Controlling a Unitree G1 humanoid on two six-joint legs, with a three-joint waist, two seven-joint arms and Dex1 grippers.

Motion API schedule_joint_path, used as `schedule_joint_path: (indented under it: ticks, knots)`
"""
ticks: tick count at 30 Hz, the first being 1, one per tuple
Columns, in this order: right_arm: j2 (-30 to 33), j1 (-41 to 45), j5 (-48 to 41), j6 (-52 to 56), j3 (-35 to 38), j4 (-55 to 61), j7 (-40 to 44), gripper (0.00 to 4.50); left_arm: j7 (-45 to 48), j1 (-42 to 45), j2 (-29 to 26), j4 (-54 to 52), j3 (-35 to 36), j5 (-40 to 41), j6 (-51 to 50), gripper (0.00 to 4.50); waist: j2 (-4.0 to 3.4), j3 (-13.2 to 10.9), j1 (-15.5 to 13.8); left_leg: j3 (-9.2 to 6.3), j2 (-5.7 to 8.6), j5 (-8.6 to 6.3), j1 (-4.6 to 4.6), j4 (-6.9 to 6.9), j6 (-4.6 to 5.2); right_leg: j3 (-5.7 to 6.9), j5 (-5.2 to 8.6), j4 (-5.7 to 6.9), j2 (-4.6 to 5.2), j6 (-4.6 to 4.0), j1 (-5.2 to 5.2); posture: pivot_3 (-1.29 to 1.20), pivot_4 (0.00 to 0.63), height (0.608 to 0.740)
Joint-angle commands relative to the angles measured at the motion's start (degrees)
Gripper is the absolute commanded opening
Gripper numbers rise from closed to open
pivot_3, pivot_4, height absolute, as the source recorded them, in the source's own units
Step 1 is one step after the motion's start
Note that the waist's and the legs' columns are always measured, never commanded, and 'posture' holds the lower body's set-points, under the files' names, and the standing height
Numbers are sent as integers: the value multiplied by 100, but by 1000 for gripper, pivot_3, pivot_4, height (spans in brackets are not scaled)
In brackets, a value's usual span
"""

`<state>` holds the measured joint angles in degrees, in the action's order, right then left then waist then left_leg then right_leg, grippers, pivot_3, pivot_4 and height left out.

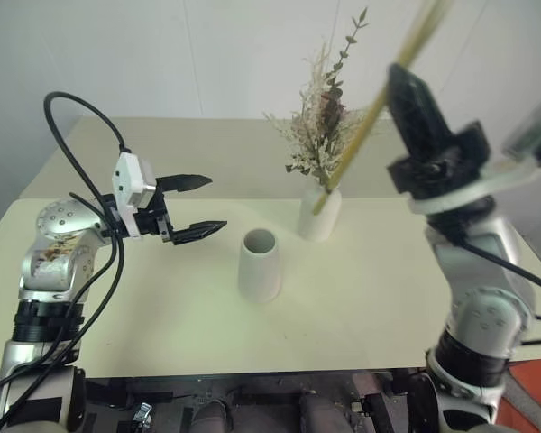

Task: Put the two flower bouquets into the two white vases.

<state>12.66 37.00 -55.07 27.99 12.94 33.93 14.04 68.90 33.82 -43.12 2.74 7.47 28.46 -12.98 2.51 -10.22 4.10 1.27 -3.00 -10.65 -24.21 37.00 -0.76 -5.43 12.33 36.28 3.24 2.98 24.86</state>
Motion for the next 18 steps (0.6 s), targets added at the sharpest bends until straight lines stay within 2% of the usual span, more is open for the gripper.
schedule_joint_path:
  ticks: [1, 8, 14, 18]
  knots:
    - [-98, 173, 401, -383, -452, -208, 380, 32, 9, -195, -270, -431, 414, 281, -195, 4500, 0, 0, -14, 0, 0, 0, -3, -1, 0, 0, 1, 1, 1, -2, 1, 0, 150, 740]
    - [-400, 200, 925, -702, -1065, -599, 797, 32, 85, -1362, -923, -1272, 1198, 621, -624, 4500, 0, 0, -26, 1, 1, 0, -17, 0, -1, 4, 2, 6, 7, -2, 14, 0, 150, 740]
    - [-567, 60, 1105, -859, -1241, -716, 1000, 32, 408, -2644, -1484, -1800, 2350, 871, -943, 4500, 0, 0, -5, 5, -6, 0, -11, -2, -1, 7, 6, 8, 7, -9, 17, 0, 150, 740]
    - [-662, -69, 1263, -1018, -1317, -888, 1138, 32, 522, -3120, -1643, -1906, 2868, 948, -1051, 4500, 0, 0, -25, 7, -8, -1, -7, -4, -2, 10, 11, 14, 6, -16, 18, 0, 150, 740]
